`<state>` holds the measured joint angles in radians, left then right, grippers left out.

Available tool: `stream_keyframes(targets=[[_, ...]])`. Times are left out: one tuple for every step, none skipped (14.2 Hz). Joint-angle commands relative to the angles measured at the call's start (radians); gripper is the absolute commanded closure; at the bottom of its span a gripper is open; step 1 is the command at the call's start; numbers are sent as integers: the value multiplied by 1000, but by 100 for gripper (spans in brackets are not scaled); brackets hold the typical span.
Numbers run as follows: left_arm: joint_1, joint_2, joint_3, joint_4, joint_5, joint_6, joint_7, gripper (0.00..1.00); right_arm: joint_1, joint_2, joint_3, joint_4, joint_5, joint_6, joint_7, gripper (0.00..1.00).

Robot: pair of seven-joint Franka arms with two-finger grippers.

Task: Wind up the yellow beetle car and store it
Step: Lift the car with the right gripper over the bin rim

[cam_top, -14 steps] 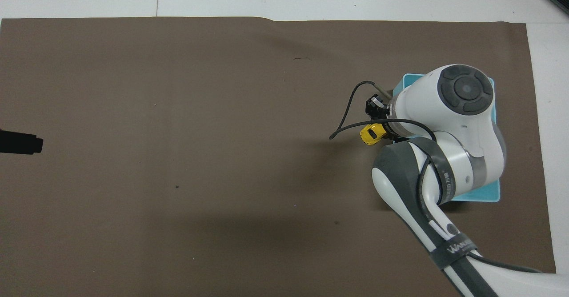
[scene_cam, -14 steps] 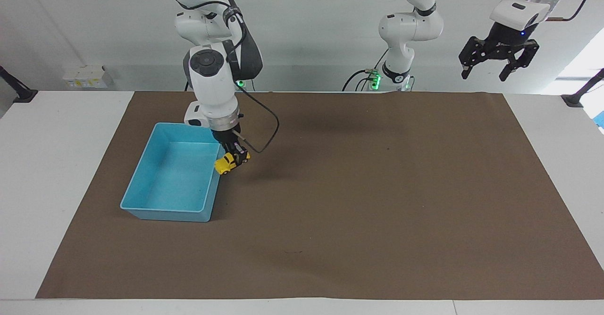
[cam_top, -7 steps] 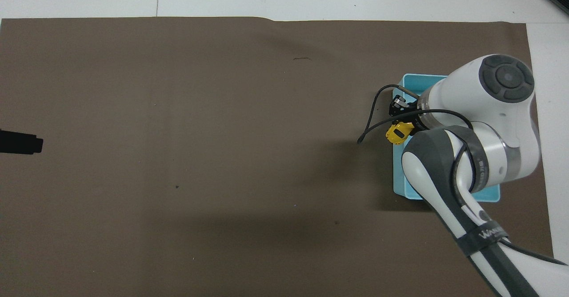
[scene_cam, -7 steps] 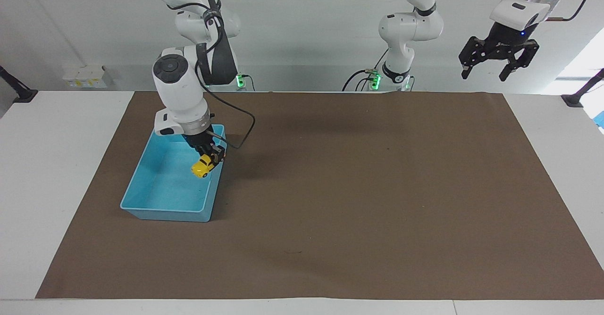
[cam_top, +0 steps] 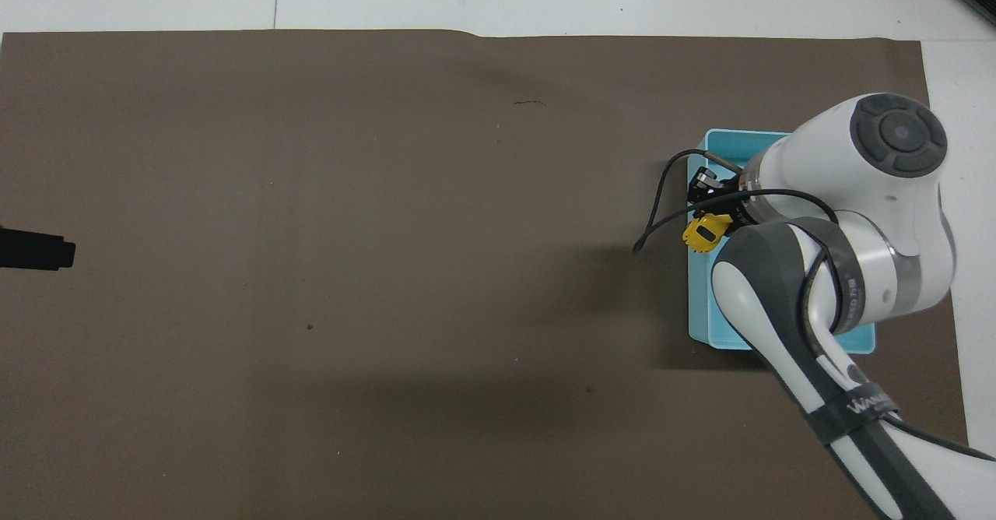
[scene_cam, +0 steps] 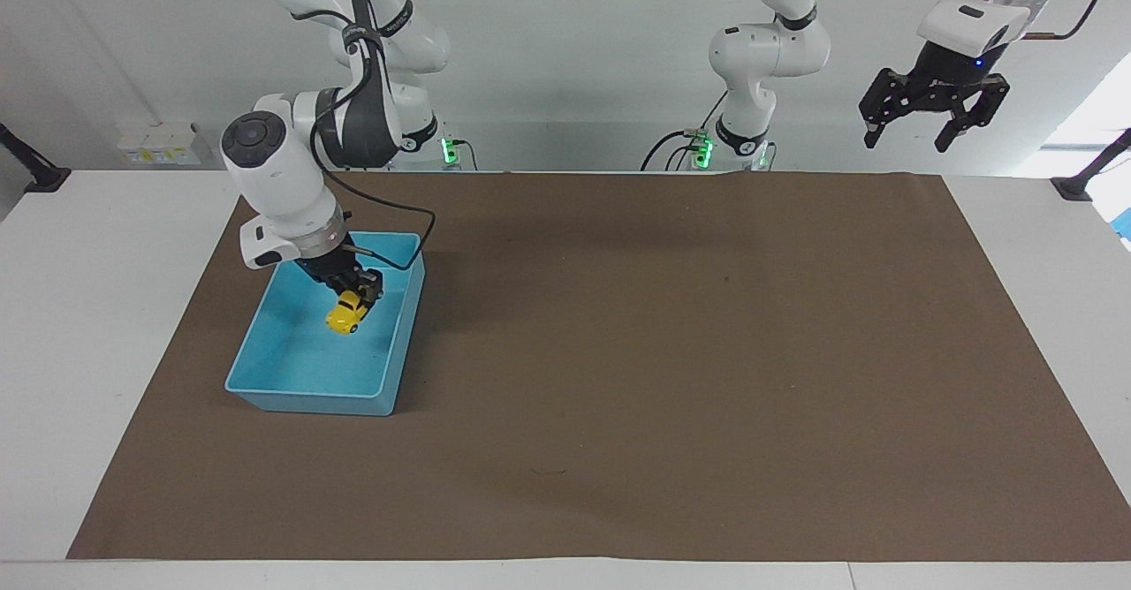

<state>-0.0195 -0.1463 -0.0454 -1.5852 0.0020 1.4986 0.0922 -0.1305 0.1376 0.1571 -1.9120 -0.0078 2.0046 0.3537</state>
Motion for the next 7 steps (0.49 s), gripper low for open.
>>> stream_keyframes(targets=[[3, -7, 4, 7, -14, -17, 4, 0, -37, -53, 9, -61, 22, -3, -161, 100], [3, -7, 4, 7, -16, -17, 4, 0, -47, -55, 9, -64, 20, -3, -224, 100], [3, -7, 4, 7, -16, -17, 4, 0, -58, -58, 9, -67, 20, -1, -281, 100], [3, -7, 4, 7, -16, -17, 4, 0, -67, -59, 9, -73, 20, 5, -313, 100], [3, -7, 4, 7, -14, -18, 4, 0, -75, -64, 9, -87, 20, 17, -327, 100], [3, -7, 4, 7, -14, -18, 4, 0, -77, -75, 9, -105, 20, 32, -329, 100], [3, -7, 4, 7, -14, -17, 4, 0, -84, -75, 7, -129, 19, 63, -332, 100]])
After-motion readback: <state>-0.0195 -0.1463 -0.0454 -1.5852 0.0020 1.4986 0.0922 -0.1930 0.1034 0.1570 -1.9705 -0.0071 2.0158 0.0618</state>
